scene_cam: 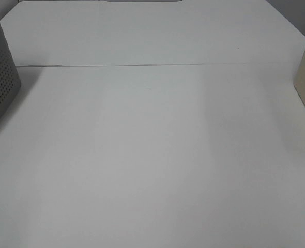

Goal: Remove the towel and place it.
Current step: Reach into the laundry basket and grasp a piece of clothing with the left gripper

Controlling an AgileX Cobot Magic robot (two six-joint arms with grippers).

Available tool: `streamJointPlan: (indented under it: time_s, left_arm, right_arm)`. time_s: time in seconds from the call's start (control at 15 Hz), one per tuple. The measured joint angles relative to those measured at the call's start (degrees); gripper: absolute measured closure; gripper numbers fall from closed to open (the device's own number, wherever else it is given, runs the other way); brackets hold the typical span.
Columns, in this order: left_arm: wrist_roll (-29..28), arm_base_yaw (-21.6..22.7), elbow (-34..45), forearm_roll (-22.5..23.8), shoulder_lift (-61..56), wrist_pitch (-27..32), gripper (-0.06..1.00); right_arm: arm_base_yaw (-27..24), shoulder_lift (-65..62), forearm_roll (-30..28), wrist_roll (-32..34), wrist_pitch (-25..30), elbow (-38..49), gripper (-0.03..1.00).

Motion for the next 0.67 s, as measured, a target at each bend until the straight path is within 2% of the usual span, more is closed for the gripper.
streamJointPlan:
  time_s: [0.67]
  left_arm:
    - [0.46, 0.00, 0.00, 0.17, 0.00, 0.00, -0.05]
  right_arm:
    - [0.00, 0.00, 0.00, 0.00, 0.00, 0.00, 0.25]
